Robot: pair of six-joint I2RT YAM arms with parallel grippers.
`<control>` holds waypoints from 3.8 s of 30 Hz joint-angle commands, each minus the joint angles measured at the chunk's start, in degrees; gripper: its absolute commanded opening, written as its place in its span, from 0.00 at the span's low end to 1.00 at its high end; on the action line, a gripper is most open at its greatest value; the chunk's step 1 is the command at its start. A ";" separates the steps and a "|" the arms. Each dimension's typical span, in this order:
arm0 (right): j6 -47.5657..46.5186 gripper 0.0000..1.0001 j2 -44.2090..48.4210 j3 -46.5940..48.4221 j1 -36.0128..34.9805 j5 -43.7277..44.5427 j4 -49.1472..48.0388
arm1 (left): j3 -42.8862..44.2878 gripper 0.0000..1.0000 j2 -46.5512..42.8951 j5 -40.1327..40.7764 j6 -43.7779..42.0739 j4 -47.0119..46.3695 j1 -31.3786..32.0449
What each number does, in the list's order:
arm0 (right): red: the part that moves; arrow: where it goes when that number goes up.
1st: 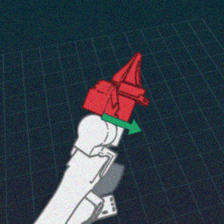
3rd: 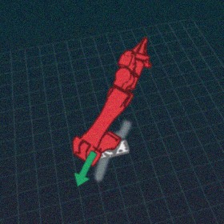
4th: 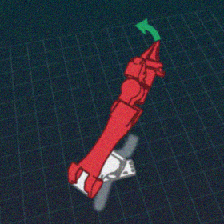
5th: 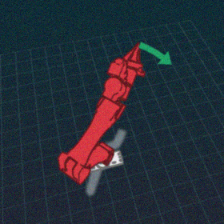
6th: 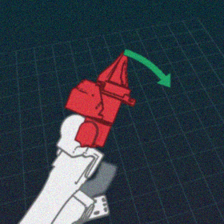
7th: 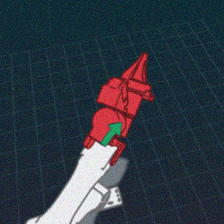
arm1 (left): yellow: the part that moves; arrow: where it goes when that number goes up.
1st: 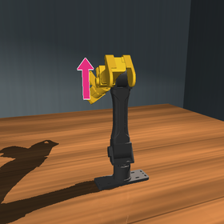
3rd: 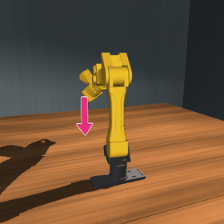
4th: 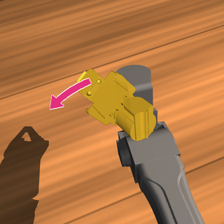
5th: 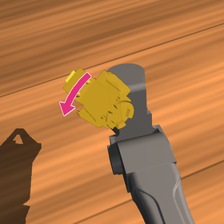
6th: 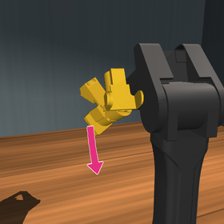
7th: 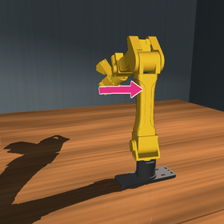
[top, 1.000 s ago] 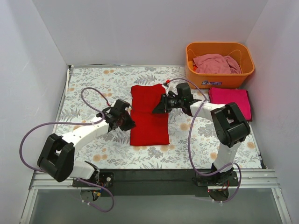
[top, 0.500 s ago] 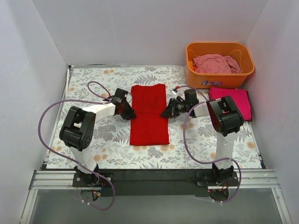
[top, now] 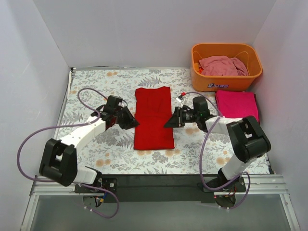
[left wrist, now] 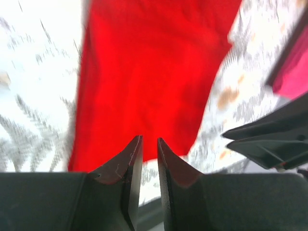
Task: Fold and stack the t-shirts
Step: Fold the tshirt
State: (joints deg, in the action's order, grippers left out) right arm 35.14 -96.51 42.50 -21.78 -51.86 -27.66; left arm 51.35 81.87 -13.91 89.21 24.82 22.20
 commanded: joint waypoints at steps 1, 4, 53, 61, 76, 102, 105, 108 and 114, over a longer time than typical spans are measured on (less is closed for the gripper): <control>3.01 0.26 3.87 -5.57 -4.40 -3.61 -0.73 | -6.51 0.18 -5.48 -5.86 0.88 3.04 1.71; 3.36 0.26 3.27 -10.06 -5.91 -2.46 -0.90 | -11.86 0.17 -5.67 -6.56 1.67 1.47 2.85; 3.98 0.26 2.55 -9.28 5.78 3.43 -1.70 | -18.05 0.24 -15.86 0.99 6.07 3.29 3.47; -14.37 0.43 13.79 -3.04 1.58 26.58 33.16 | -12.17 0.44 -16.83 9.23 1.76 11.38 8.02; -11.06 0.52 15.48 2.94 -16.00 48.34 52.62 | -6.00 0.62 -10.24 20.50 4.13 17.37 17.53; -6.04 0.26 3.52 5.67 -26.38 57.13 60.62 | -4.42 0.59 -7.78 21.56 4.83 18.25 19.46; -5.96 0.05 2.91 5.75 -26.73 56.95 60.62 | -3.63 0.60 -6.20 21.47 4.66 18.25 19.90; -6.13 0.01 3.08 5.84 -26.91 57.13 60.62 | -2.66 0.61 -4.26 20.94 4.31 18.25 20.17; -6.92 0.01 2.91 5.93 -27.17 56.69 60.27 | -1.17 0.56 0.30 20.15 3.87 18.34 20.96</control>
State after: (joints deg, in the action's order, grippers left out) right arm 28.53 -90.24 50.48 -47.92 4.32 28.99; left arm 48.03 80.71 6.15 93.56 42.92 42.57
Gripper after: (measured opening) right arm 0.031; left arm 0.572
